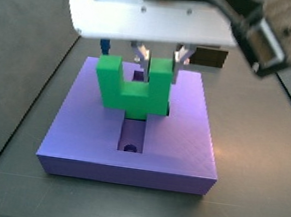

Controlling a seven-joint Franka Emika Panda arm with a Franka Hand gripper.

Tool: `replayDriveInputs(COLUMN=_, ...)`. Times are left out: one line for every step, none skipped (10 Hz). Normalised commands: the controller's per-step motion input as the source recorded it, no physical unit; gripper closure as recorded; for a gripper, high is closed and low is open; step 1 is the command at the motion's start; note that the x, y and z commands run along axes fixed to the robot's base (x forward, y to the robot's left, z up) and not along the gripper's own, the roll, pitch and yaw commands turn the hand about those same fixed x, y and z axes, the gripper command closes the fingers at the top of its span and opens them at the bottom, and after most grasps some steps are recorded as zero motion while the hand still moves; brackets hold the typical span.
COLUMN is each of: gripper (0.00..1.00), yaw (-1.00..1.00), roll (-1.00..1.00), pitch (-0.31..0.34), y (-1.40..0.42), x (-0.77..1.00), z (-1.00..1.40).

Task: Pick up the green object. Move up. Place the green object on the fixture. Regrasp the green object. Move to above the board. Insert the green object.
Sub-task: Insert the green object.

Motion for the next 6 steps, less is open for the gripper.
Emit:
replayDriveInputs(gripper=1.0, yaw=0.0, roll=0.1, pitch=-0.069, y=0.09, x=0.23, z=-0.95)
replayDriveInputs(gripper=1.0, yaw=0.0, roll=-0.02, pitch=-0.037, y=0.25, x=0.29, z=-1.0)
replayDriveInputs(gripper=1.0, yaw=0.0, roll=-0.05, pitch=-0.057, y=0.13, x=0.21, z=-1.0)
replayDriveInputs(gripper=1.0, yaw=0.0, roll=-0.08, pitch=-0.077, y=0.0, x=0.13, z=-0.79)
replayDriveInputs(gripper=1.0, yaw=0.0, roll=0.01, pitch=0.003, y=0.0, x=0.0, z=0.0)
replayDriveInputs(gripper=1.0, yaw=0.0, roll=0.0, pitch=0.0, y=0.0, x=0.0, z=0.0)
